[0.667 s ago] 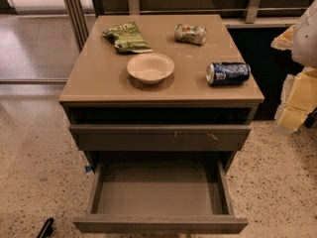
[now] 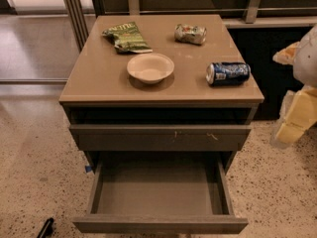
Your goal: Close middle drawer
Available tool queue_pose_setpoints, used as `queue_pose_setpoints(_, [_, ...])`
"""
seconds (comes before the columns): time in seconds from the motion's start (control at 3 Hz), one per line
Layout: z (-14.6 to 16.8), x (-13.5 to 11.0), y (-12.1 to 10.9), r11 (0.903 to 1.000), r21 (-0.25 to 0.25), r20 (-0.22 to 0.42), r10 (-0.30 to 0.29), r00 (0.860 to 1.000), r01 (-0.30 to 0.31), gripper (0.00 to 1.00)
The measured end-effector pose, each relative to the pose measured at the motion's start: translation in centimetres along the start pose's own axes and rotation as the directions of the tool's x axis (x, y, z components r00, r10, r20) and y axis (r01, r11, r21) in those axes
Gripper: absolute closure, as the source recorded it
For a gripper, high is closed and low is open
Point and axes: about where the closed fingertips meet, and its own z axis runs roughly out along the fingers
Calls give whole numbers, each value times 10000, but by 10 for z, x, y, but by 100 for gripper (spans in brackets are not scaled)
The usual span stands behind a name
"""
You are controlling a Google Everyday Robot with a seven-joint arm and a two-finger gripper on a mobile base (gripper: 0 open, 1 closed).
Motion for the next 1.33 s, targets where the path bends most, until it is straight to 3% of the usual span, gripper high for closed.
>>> queue_pose_setpoints(0.33, [47,25,38,9945,-432,1284,1007,9866,-959,0])
queue_pose_setpoints(0.67, [107,39,80,9726,-1041,2448,2277,9424,-2079,0])
queue_pose_setpoints(1.0, [198,44,123,9361,-2132,2984,3350,8937,-2798,0])
queue_pose_setpoints(1.33, [292,44,148,8919,-3028,2885,4218,8596,-3360,0])
